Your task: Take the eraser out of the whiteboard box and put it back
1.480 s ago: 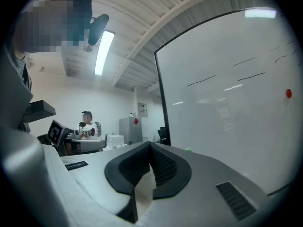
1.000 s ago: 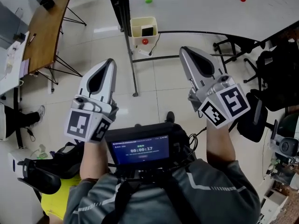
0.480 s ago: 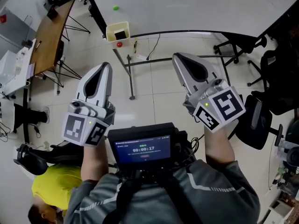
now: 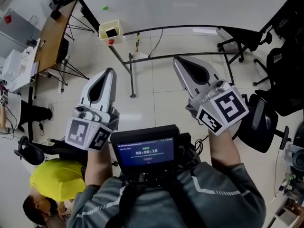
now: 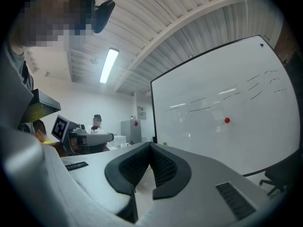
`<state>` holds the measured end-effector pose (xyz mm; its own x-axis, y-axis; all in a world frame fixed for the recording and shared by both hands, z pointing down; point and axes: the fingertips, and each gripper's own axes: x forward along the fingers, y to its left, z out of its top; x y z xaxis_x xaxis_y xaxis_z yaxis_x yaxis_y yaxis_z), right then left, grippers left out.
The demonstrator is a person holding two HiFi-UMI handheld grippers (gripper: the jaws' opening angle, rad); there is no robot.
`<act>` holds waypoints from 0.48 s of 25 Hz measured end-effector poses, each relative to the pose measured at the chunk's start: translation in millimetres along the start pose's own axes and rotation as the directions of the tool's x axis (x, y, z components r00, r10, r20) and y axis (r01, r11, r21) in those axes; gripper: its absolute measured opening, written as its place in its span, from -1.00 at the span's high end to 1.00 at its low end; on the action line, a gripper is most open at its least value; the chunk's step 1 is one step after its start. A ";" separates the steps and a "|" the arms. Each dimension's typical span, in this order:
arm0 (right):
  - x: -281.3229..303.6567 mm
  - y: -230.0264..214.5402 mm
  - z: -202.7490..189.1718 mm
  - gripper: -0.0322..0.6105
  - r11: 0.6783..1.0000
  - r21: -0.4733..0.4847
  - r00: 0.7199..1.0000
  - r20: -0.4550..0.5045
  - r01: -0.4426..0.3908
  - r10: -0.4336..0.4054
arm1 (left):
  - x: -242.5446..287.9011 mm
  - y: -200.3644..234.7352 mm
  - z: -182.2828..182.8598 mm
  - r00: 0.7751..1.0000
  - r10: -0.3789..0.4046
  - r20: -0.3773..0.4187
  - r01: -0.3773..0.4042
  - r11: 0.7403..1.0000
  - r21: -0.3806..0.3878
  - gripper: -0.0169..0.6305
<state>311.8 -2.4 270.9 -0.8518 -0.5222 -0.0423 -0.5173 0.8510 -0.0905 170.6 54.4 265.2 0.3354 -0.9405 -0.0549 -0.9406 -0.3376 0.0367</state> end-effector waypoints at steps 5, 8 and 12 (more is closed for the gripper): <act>3.7 31.6 5.2 0.81 1.000 0.015 1.000 0.016 0.013 -0.014 | -28.6 9.3 10.4 1.000 -0.016 0.008 0.016 1.000 0.012 0.85; 12.3 53.4 5.6 0.81 1.000 0.003 1.000 0.013 0.024 -0.024 | -50.8 25.0 14.5 1.000 -0.013 0.022 0.012 1.000 0.024 0.85; 21.5 65.4 11.5 0.81 1.000 -0.003 1.000 0.011 0.022 -0.022 | -60.8 37.7 19.2 1.000 -0.009 0.018 0.009 1.000 0.020 0.85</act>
<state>260.6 41.4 252.6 -0.8391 -0.5416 -0.0510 -0.5364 0.8393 -0.0885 113.7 99.5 250.8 0.3433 -0.9364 -0.0728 -0.9384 -0.3453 0.0161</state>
